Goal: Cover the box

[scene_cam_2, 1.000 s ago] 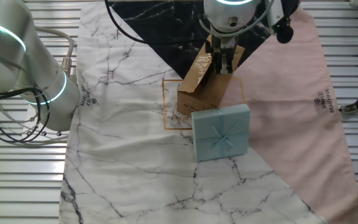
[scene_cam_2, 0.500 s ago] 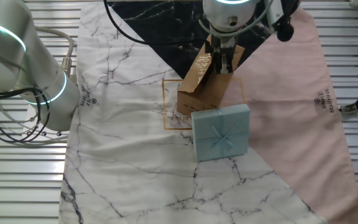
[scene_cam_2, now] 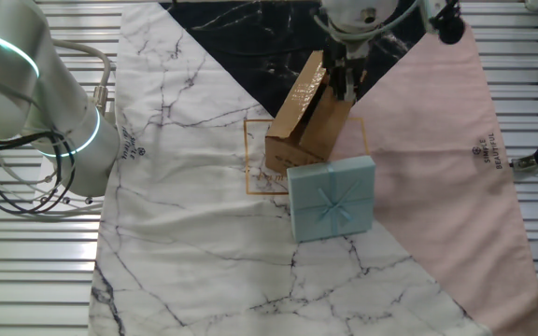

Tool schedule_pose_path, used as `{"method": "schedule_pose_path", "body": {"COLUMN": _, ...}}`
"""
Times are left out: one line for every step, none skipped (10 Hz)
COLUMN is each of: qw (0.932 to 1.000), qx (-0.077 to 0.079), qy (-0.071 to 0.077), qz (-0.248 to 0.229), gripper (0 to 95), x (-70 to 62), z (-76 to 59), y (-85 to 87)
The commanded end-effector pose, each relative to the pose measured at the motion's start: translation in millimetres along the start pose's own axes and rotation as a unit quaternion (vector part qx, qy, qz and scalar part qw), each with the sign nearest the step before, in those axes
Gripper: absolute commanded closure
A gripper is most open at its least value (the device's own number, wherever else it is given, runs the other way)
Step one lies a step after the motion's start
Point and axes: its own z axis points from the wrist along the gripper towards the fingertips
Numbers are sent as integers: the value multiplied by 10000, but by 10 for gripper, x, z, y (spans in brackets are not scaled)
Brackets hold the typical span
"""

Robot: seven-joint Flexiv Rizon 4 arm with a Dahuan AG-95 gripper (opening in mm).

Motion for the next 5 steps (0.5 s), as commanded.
{"method": "schedule_pose_path", "body": {"qw": 9999, "qx": -9, "qy": 71, "qz": -85, "gripper": 950, "x": -68, "z": -107, "y": 57}}
{"method": "schedule_pose_path", "body": {"qw": 9999, "qx": -21, "qy": 95, "qz": -108, "gripper": 950, "x": -87, "z": -171, "y": 83}}
{"method": "schedule_pose_path", "body": {"qw": 9999, "qx": -25, "qy": 95, "qz": -131, "gripper": 950, "x": -90, "z": -199, "y": 94}}
{"method": "schedule_pose_path", "body": {"qw": 9997, "qx": -46, "qy": 98, "qz": -237, "gripper": 950, "x": -66, "z": -231, "y": 129}}
{"method": "schedule_pose_path", "body": {"qw": 9992, "qx": -51, "qy": 141, "qz": -363, "gripper": 950, "x": -29, "z": -263, "y": 179}}
